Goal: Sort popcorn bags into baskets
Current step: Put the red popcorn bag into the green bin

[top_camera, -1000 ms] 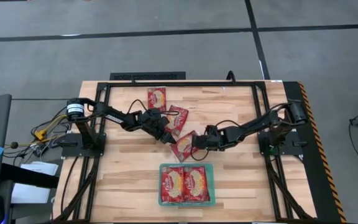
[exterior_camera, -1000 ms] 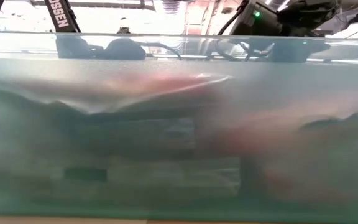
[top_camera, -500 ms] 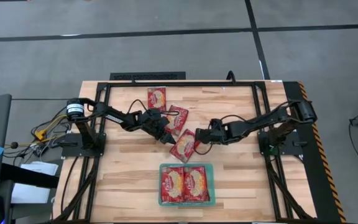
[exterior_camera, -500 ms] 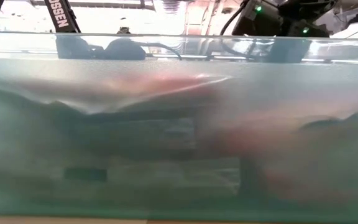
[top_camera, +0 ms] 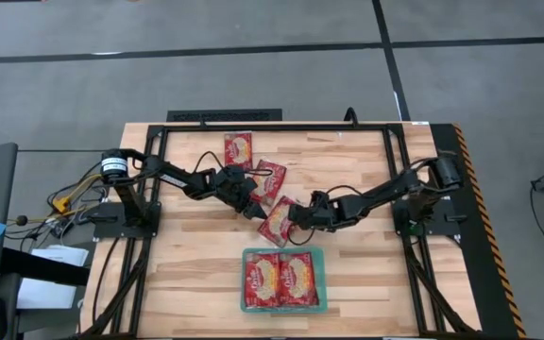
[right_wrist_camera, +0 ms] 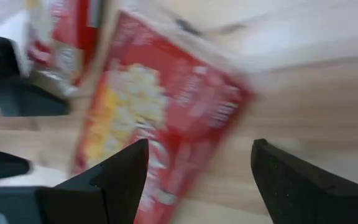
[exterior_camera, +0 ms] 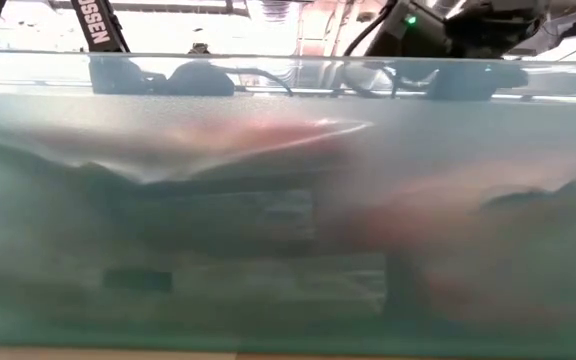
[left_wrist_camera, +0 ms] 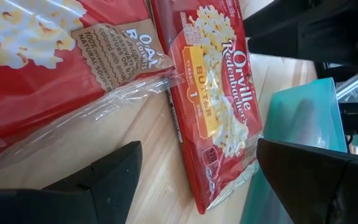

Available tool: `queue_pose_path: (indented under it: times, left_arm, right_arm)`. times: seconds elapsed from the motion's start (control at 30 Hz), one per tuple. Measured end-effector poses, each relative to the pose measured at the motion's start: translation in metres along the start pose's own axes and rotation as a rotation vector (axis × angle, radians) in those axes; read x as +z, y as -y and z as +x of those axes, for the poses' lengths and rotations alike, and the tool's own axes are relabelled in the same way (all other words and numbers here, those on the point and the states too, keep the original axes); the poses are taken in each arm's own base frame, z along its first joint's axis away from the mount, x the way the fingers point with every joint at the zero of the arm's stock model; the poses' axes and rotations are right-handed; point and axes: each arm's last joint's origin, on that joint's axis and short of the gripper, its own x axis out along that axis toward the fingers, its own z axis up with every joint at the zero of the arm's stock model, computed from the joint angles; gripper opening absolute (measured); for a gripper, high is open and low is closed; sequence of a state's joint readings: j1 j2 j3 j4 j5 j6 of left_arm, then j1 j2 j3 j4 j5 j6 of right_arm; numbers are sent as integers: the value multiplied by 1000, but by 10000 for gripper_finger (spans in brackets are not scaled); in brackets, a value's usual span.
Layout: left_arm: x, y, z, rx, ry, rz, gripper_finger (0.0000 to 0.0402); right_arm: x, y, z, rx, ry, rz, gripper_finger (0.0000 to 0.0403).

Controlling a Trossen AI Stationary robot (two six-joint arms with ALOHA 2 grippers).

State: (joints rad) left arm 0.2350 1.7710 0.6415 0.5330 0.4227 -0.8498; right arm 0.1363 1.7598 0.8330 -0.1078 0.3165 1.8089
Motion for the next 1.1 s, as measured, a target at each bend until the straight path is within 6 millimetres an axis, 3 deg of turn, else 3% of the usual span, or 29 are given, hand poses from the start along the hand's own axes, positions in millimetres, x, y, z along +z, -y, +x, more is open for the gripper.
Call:
queue_pose_path:
  times: [0.37, 0.47, 0.8, 0.97, 1.1]
  left_arm:
    - [0, 0, 0, 7, 8, 0, 304]
    - [0, 0, 0, 7, 9, -1, 304]
    - [0, 0, 0, 8, 13, -9, 304]
    - [0, 0, 0, 1, 6, -22, 304]
    - [2, -2, -2, -19, -13, -31, 304]
  right_arm:
    - [25, -10, 15, 33, -66, 0, 283]
    - [30, -9, 16, 16, -62, -3, 241]
    - [37, -9, 20, 19, -18, -104, 24]
    - [42, -13, 18, 52, -9, -116, 11]
    - [53, -19, 5, 79, 1, -124, 5]
